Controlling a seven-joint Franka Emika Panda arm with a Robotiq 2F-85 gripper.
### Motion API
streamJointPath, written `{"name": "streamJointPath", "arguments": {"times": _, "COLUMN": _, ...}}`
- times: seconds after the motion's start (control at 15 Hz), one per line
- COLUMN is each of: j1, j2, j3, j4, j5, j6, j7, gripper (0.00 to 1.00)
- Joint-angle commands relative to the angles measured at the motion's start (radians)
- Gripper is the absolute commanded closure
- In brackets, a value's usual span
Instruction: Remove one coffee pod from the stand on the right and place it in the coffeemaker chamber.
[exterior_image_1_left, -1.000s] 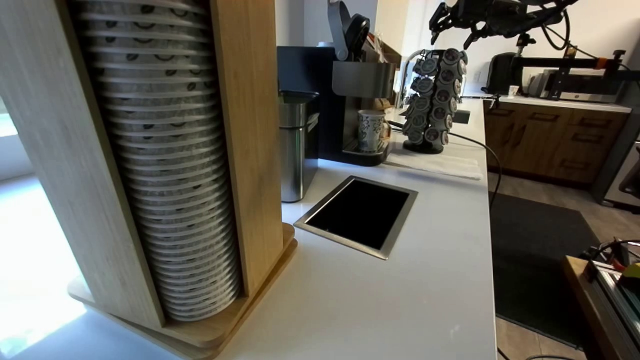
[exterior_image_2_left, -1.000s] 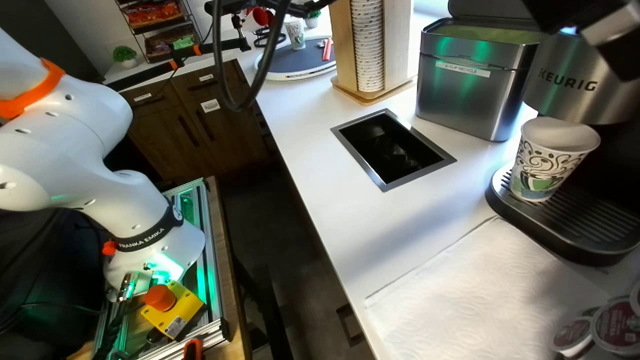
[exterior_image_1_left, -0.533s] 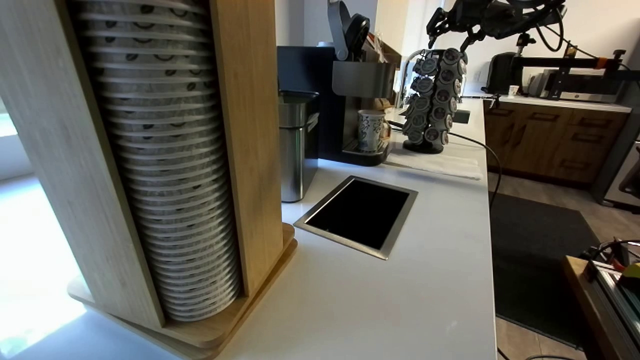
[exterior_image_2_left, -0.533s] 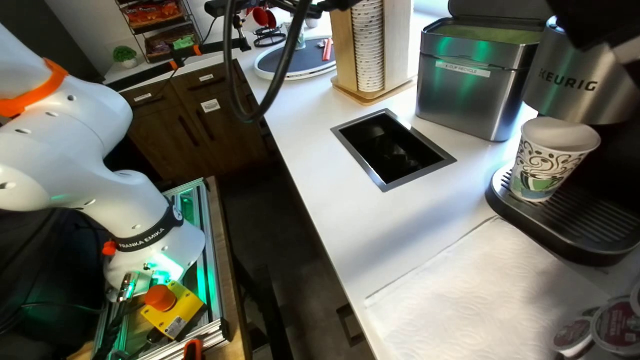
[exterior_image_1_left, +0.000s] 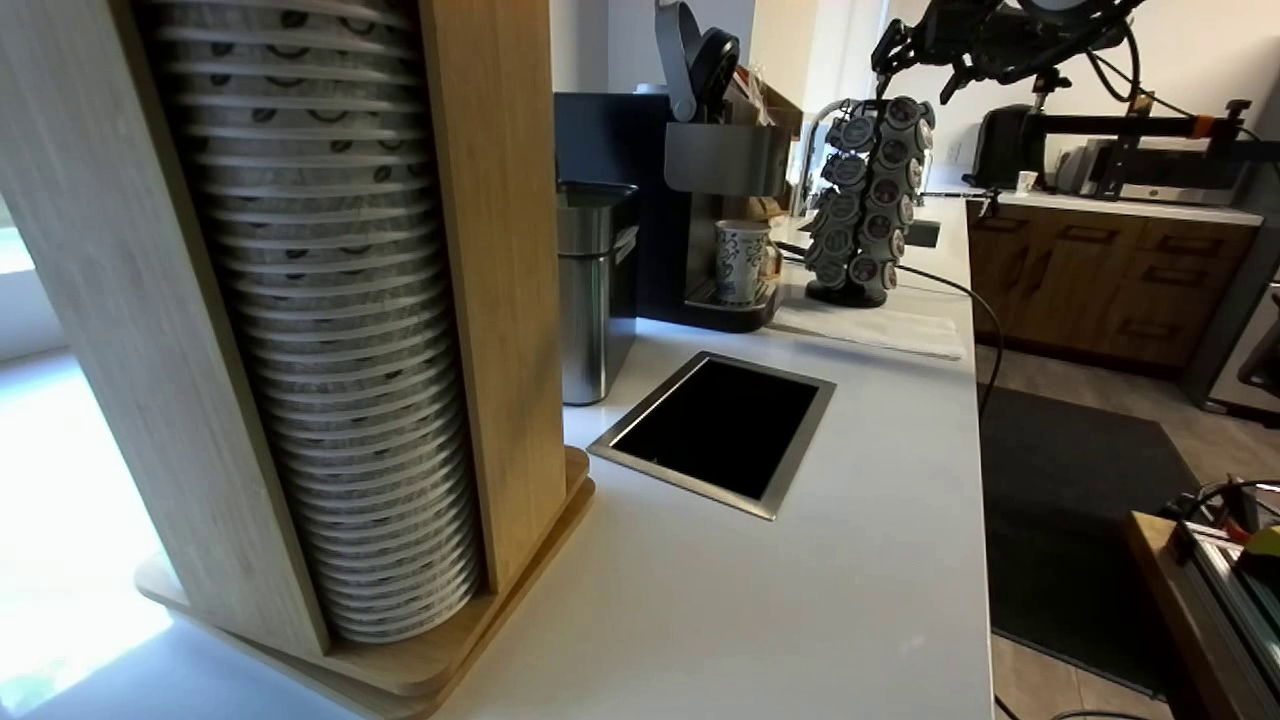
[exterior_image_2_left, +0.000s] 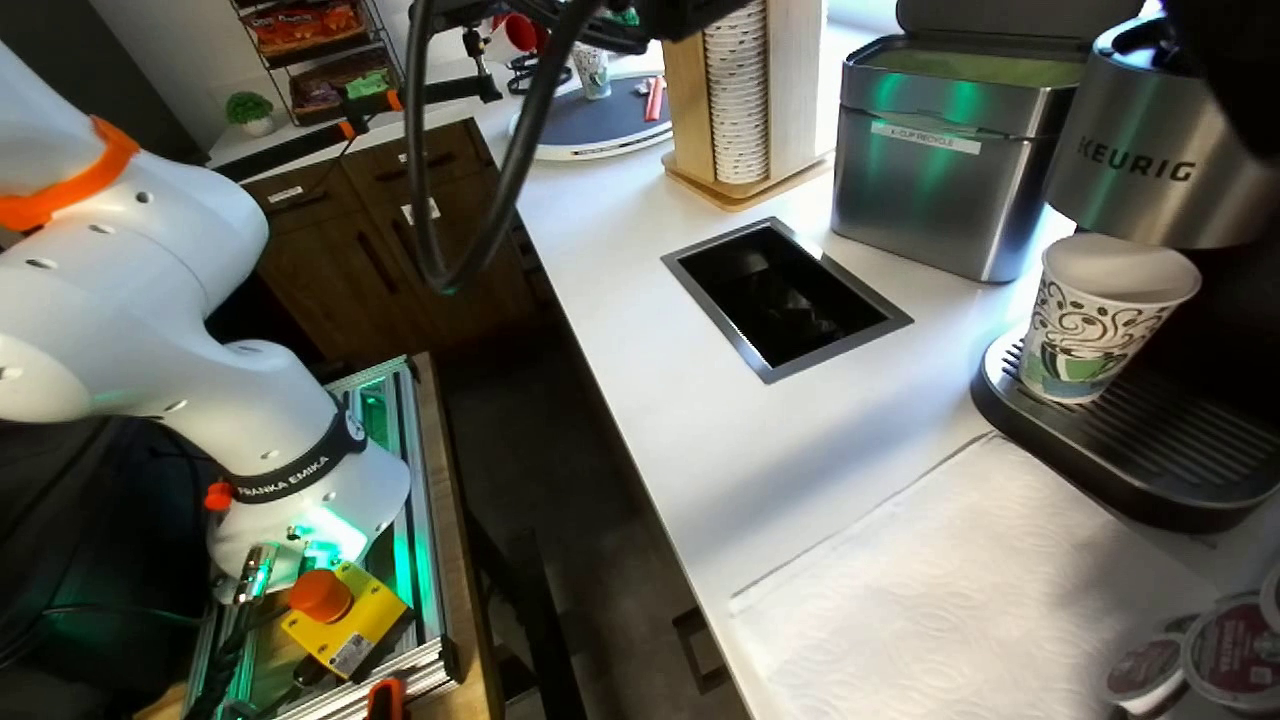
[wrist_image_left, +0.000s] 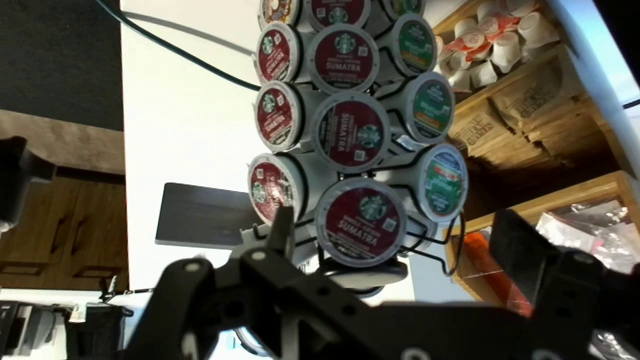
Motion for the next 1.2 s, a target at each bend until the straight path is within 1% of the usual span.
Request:
{"name": "streamJointPath", "arguments": {"times": 0.0, "j1": -0.014, "j2": 0.039, "j3": -0.025, "j4": 0.032, "j5": -0.007, "j6": 0.026, "j7": 0.001, "gripper": 0.0}}
{"name": "streamJointPath", "arguments": {"times": 0.33, "j1": -0.005, "j2": 0.067, "j3": -0.044, "j4": 0.042, "j5": 0.012, "j6": 0.062, "j7": -0.013, "gripper": 0.0}}
{"name": "streamJointPath", "arguments": {"times": 0.8, "j1": -0.005, "j2": 0.094, "j3": -0.054, "j4": 0.047, "j5": 0.001, "j6": 0.113, "j7": -0.008, "gripper": 0.0}}
{"name": "streamJointPath", "arguments": {"times": 0.87, "j1": -0.005, "j2": 0.096, "j3": -0.056, "j4": 0.047, "j5": 0.002, "j6": 0.118, "j7": -0.01, "gripper": 0.05}}
{"name": "streamJointPath", "arguments": {"times": 1.0, "j1": -0.005, "j2": 0.099, "j3": -0.06, "j4": 0.048, "j5": -0.002, "j6": 0.126, "j7": -0.008, "gripper": 0.11}}
{"name": "streamJointPath", "arguments": {"times": 1.07, "j1": -0.013, "j2": 0.098, "j3": -0.053, "j4": 0.046, "j5": -0.005, "j6": 0.129, "j7": -0.004, "gripper": 0.11}}
{"name": "streamJointPath", "arguments": {"times": 1.13, "j1": -0.013, "j2": 0.099, "j3": -0.054, "j4": 0.046, "j5": -0.006, "j6": 0.132, "j7": -0.004, "gripper": 0.15}}
